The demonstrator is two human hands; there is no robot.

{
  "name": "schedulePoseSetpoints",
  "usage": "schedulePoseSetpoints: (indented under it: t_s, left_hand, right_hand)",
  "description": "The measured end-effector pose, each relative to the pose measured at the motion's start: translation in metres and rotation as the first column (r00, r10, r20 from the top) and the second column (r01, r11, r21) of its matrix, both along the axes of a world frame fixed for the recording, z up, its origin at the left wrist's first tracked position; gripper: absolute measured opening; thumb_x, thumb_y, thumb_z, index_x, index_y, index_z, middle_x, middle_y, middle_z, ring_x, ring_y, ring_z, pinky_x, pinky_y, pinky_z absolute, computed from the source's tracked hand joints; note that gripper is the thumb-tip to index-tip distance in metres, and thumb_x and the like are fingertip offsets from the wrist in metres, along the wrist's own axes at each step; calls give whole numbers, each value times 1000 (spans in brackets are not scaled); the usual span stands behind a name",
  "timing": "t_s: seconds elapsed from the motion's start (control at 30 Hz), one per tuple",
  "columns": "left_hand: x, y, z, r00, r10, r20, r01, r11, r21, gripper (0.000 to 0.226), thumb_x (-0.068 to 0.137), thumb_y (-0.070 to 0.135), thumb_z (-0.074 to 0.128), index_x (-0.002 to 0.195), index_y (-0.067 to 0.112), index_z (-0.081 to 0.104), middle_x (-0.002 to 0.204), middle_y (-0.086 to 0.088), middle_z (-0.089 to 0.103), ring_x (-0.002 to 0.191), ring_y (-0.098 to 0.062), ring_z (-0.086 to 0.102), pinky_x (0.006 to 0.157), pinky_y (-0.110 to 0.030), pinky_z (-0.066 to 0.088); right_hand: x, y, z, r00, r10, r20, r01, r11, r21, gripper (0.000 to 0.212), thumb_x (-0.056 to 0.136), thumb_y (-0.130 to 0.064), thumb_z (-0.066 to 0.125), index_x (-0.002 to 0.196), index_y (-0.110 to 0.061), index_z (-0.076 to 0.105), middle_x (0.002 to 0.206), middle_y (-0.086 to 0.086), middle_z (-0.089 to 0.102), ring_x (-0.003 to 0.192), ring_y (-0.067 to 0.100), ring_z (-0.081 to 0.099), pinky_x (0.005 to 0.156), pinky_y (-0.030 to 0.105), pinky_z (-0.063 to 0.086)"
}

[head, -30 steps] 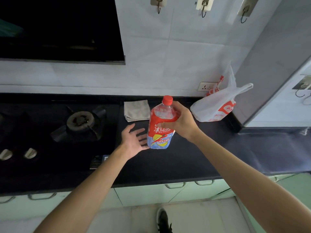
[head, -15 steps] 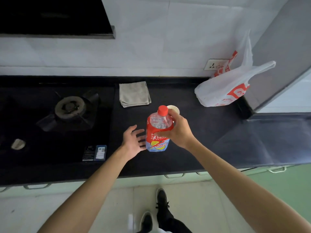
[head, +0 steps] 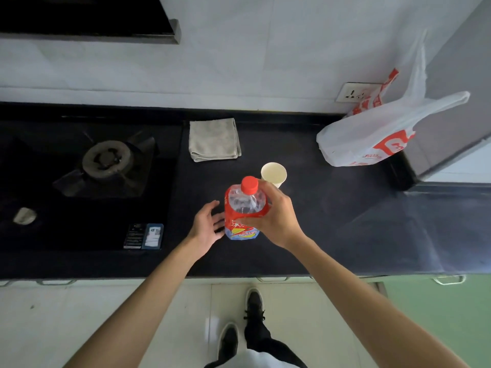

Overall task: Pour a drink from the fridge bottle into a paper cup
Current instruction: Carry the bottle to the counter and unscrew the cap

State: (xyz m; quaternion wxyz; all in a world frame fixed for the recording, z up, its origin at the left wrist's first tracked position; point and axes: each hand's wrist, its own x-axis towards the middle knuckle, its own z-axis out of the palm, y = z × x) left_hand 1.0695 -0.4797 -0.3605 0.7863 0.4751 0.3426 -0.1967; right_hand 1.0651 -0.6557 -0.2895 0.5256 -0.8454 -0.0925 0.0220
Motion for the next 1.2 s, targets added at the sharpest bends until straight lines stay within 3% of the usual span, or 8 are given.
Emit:
schedulePoseSetpoints:
  t_s: [0.07, 0.23, 0.5, 0.7, 0.8, 0.97, 1.07, 1.2]
  left_hand:
    - [-3, 1, -1, 1000, 29, 7, -29, 1000, -4, 44, 101, 34, 41, 138, 12, 50, 132, -22, 60, 124, -36, 55, 105, -50, 39]
    - [-9, 3, -3, 992, 123, 5, -123, 992, -24, 44, 101, 34, 42, 136, 9, 52, 130, -22, 61, 123, -37, 55, 100, -49, 42]
    - [-16, 5, -5, 982, 188, -14, -188, 982, -34, 48, 101, 36, 40, 138, 7, 52, 122, -22, 64, 123, -39, 55, 102, -51, 41]
    - [-20, 9, -1, 986, 162, 35, -162, 987, 20, 44, 102, 32, 39, 135, 7, 53, 129, -24, 61, 126, -39, 54, 109, -54, 39]
    - [-21, 11, 2, 991, 75, 109, -85, 992, 88, 40, 93, 27, 49, 130, 11, 56, 128, -20, 62, 125, -36, 55, 108, -54, 41]
    - [-24, 15, 5, 946, -217, 240, 147, 949, 279, 46, 74, 12, 53, 118, 23, 60, 116, -1, 70, 119, -26, 62, 98, -42, 52]
    - [-19, 22, 10, 845, -443, 298, 280, 843, 460, 59, 73, 7, 58, 126, 31, 53, 122, 12, 65, 123, -11, 57, 99, -35, 50]
    - [-10, 30, 28, 679, -652, 336, 373, 702, 607, 75, 72, 27, 72, 139, 33, 40, 133, 20, 53, 130, -3, 48, 102, -27, 49]
  right_hand:
    - [2, 2, -1, 999, 33, 18, -33, 999, -4, 67, 64, -23, 92, 117, -36, 52, 113, -20, 58, 105, -6, 58, 85, 7, 47]
    - [3, 3, -9, 995, 96, 20, -96, 995, -19, 71, 65, -29, 92, 125, -25, 55, 121, -9, 59, 110, 3, 59, 92, 15, 49]
    - [8, 2, -20, 991, 131, -14, -131, 991, -10, 71, 65, -34, 91, 126, -25, 55, 124, -8, 57, 110, 2, 58, 92, 12, 48]
    - [14, 3, -27, 987, 157, -29, -157, 988, 7, 73, 65, -29, 92, 127, -24, 54, 129, -8, 52, 113, 3, 55, 89, 6, 45]
    - [16, 5, -31, 985, 170, -13, -170, 985, -2, 74, 64, -31, 93, 125, -31, 51, 129, -11, 47, 116, 1, 51, 89, 7, 45]
    - [19, 10, -37, 986, 166, 2, -166, 986, -25, 77, 64, -32, 92, 125, -34, 45, 130, -11, 43, 118, 0, 48, 90, 5, 43]
    - [20, 14, -37, 983, 178, -35, -180, 981, -74, 80, 66, -33, 91, 126, -38, 39, 131, -12, 40, 120, 4, 47, 92, 9, 45]
    - [21, 11, -21, 971, 231, -60, -239, 949, -206, 80, 69, -37, 88, 132, -34, 38, 134, -10, 39, 123, 12, 42, 99, 29, 50]
